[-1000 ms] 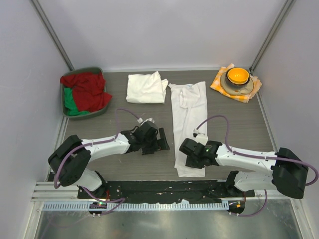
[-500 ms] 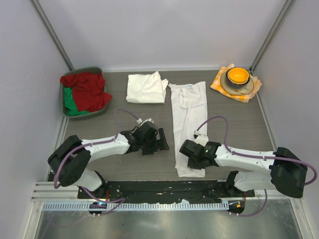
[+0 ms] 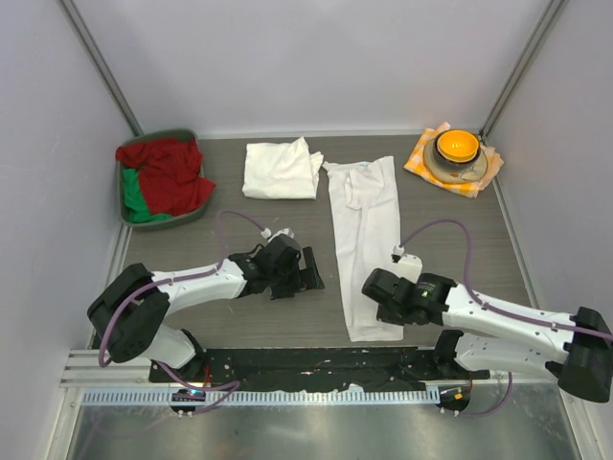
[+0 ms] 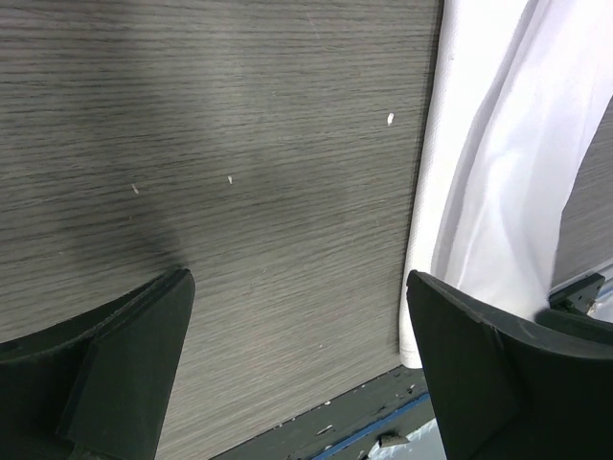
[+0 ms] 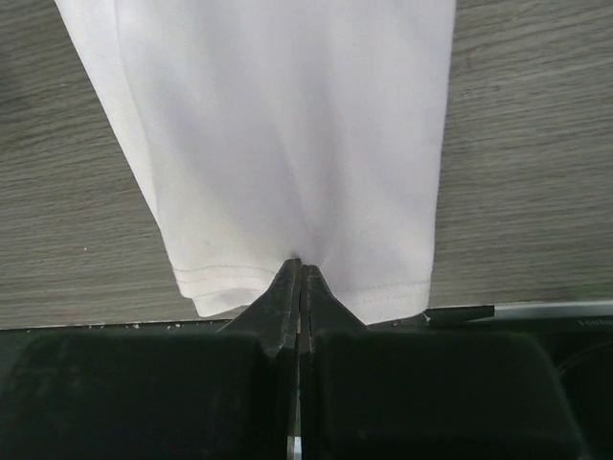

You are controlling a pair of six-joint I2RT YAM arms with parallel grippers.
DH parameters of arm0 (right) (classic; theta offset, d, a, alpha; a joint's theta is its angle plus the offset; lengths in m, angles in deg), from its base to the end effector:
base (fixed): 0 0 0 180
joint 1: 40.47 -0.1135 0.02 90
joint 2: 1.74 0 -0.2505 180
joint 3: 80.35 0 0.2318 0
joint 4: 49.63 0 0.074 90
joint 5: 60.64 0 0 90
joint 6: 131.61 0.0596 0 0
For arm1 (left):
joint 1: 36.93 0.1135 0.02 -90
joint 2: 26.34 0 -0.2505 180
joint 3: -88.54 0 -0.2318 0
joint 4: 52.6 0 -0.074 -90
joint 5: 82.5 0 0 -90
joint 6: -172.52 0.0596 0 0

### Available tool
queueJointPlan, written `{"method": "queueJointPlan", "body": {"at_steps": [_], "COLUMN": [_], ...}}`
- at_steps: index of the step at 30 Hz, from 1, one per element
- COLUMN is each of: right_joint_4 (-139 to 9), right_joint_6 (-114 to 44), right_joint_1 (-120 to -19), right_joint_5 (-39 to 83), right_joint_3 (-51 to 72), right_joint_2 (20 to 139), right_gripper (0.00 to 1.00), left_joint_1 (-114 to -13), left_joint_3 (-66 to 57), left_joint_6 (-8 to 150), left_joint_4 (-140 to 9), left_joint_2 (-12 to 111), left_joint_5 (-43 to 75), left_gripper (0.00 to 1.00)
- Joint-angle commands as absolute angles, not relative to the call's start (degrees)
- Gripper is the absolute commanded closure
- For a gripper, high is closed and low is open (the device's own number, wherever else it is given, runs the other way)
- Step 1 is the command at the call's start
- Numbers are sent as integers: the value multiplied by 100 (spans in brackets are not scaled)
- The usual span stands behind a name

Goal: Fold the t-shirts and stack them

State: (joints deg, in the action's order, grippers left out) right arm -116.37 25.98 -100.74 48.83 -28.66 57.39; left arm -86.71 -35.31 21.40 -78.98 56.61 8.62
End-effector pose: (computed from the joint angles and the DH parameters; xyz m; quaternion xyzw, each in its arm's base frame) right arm 0.0950 0.1263 0.1732 0.0855 0.9727 0.0482 0.2101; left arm 0.1775 -0.2117 0.1507 -0.0907 0.9444 -0.2654 0.1715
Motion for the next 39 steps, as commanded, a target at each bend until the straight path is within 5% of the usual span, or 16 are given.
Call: {"method": "queueJointPlan", "body": {"at_steps": [1,10,17,20,29,39], "right_joint_4": [-12614,-12870,-12992,-13037,-12319,-10779], "right_joint_6": [2940,2950,2791,2590,1588,1191], "right_joint_1": [-10094,-10129,-10138,-10138,-10050,-9971], "right_joint_5": [5336,5151,5641,6142,7023,5223], "right_joint_3": [-2615,-2922,-2476,-1976,-1183,-1779], "right_joint_2": [5030,4791,5362,5485,6443,6488], "right_gripper": [99,99,27,13,1,4], "left_joint_1": [-8694,-8694,-8738,-8861,-9476,-10144], "left_joint_3": [-3541,-3453,-3279,-2920,-1407,-2143], "left_joint_6": [2109,2100,2118,2214,2338,1380], "left_joint_4": [-7797,-7762,-7779,-8050,-8755,-8403], "left_joint_2": [5469,5610,5838,5987,6392,5761], "left_joint_5": [794,803,952,873,829,-146], "left_gripper": [2,2,2,2,2,4]}}
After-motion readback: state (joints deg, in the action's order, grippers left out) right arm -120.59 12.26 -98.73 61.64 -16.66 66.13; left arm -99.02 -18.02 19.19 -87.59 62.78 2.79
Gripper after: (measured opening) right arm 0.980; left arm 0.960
